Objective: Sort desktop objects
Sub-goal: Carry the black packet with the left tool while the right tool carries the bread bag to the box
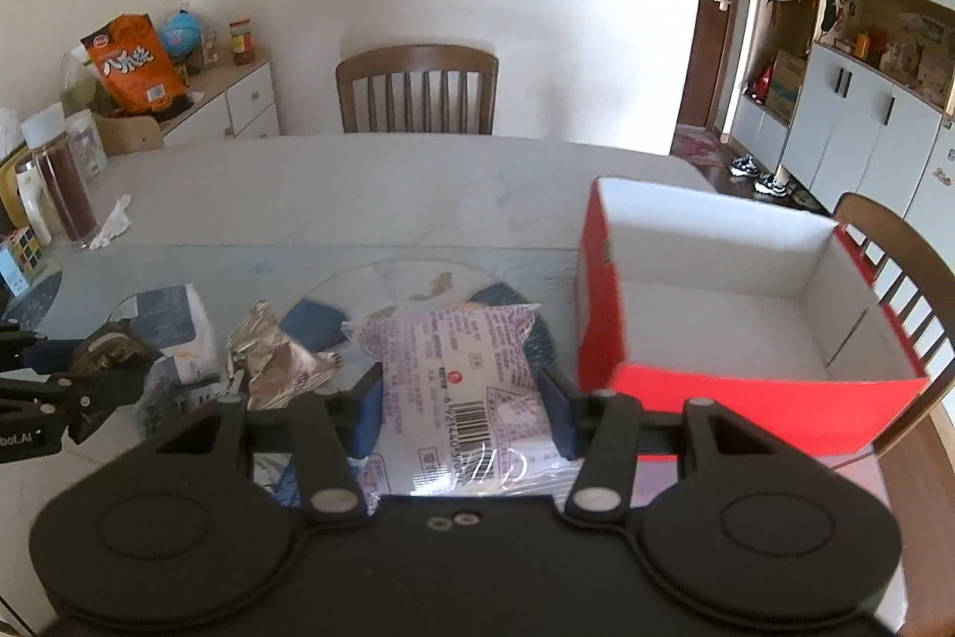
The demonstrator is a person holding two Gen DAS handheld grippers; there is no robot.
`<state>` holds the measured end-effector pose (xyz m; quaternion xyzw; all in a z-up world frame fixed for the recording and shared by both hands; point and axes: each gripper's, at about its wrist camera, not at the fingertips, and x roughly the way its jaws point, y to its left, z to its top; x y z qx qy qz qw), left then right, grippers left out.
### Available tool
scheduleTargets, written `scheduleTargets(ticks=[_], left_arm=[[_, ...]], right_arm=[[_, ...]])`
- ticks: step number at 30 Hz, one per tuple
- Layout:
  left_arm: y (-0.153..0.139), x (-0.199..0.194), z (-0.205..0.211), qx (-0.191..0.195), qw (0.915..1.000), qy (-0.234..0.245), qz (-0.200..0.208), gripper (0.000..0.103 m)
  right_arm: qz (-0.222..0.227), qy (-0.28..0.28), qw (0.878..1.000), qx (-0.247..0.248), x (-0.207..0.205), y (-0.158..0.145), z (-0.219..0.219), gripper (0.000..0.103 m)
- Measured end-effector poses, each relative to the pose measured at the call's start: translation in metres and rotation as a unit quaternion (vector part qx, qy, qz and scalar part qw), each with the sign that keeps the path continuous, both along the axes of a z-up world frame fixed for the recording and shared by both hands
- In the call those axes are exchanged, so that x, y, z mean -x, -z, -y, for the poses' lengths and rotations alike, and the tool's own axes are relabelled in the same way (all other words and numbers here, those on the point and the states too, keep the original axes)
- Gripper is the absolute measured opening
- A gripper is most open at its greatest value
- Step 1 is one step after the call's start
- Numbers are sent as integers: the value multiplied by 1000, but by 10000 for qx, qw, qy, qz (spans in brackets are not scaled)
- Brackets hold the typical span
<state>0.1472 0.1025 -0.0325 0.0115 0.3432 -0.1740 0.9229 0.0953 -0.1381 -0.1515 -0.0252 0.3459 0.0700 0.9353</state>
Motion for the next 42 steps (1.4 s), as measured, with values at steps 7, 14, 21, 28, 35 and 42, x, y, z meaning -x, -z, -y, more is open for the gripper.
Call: scheduleTargets(ticks=[7,14,21,28,35,42], left_arm=[[-22,-13,52,89,9997,190,135,34],[-34,-31,117,127,9985,466,258,34],[-41,-55,179,102,9960,786,403,34],[-38,-81,237,-30,9931,1095,414,34],[-24,-116,281,-257,9918,1218,301,34],[-4,-150,303,-470,9905,1295,43,34]], right_arm=[[108,21,9999,-36,-4,-16,39,52],[201,41,9998,-5,-17,-21,84,52],[238,62,9997,6,-32,-18,131,52],[231,81,9996,144,-53,-9,171,52],[184,153,9995,191,-78,3,208,52],[84,64,9998,190,-102,19,228,52]])
